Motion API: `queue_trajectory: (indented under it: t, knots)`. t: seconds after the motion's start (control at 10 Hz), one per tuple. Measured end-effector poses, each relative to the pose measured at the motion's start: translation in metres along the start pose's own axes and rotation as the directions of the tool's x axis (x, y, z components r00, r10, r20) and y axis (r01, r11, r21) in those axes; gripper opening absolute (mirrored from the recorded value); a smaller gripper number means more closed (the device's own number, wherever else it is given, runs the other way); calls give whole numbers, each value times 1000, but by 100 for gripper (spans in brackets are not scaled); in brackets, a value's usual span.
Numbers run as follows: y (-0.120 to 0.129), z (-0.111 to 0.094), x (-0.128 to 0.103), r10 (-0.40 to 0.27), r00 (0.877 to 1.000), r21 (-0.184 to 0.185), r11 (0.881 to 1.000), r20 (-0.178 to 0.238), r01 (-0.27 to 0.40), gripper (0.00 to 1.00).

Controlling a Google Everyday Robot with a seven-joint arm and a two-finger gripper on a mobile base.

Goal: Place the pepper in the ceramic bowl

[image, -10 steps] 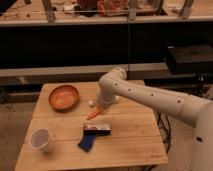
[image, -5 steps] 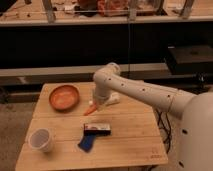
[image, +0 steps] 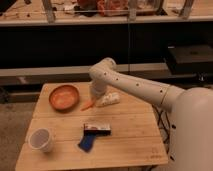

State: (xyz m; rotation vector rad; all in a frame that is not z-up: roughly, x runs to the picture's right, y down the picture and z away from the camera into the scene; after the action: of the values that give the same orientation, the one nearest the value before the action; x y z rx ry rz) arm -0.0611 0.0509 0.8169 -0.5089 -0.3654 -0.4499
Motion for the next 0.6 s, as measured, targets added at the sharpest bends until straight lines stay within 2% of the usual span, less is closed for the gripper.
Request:
queue_trajectory:
  t: [0.3, 0.6]
  knots:
    - [-22, 5, -8, 5, 1000, 0, 1000, -8, -5, 1]
    - [-32, 3, -5, 20, 1000, -2, 1000, -20, -20, 1]
